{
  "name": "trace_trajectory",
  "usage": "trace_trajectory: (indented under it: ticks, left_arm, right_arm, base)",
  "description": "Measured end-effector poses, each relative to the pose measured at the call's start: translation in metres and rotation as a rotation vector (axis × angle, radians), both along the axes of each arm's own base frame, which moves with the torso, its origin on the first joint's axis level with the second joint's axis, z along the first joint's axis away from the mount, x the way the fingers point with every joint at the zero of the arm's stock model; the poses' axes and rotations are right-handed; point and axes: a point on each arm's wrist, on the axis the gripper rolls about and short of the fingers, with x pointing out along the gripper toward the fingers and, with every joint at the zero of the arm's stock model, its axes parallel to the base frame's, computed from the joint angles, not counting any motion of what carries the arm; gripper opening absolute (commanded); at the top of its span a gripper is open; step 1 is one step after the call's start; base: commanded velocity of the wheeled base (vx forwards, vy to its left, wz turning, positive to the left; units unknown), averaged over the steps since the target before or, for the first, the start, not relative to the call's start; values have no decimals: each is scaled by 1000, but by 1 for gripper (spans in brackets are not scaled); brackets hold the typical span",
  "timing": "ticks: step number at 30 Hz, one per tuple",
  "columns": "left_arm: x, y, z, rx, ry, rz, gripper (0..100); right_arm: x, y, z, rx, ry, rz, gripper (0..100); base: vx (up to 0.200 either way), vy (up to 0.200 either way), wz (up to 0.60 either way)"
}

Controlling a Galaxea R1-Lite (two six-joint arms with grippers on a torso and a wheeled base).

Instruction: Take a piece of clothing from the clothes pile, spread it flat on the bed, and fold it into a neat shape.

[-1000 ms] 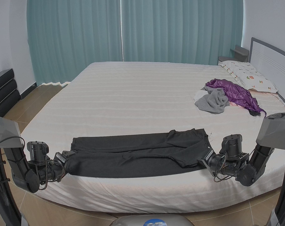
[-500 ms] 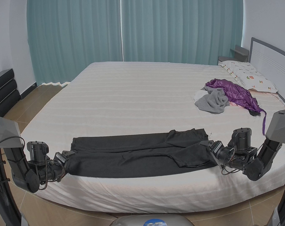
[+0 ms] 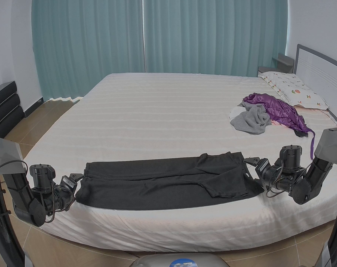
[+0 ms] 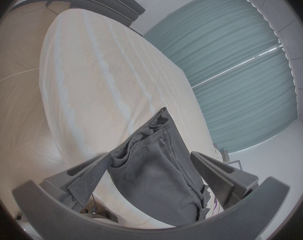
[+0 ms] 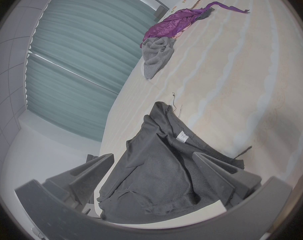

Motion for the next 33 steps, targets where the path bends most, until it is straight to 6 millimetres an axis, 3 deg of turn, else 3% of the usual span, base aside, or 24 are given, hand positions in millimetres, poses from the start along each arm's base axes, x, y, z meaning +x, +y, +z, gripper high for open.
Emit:
trace_trajectory:
  ticks: [5,18,25,33]
  left_arm:
    - [-1,0,3,3,-12,1,100]
    - [4,-1,17,71,-77,-57,100]
    - [35,1,26,121,-103,-96,100]
    - [89,3,27,203,-108,-228,100]
  right_arm:
    - [-1,-3,-4,2,16,-1,100]
    - [-9,-4,-9,7,47,13,100]
    - [-13,-4,-10,12,42,21,100]
    - [-16,-3,-12,29,48,53,100]
  base:
    - [200,0,0]
    - [0,0,0]
    - [0,0,0]
    - [0,0,0]
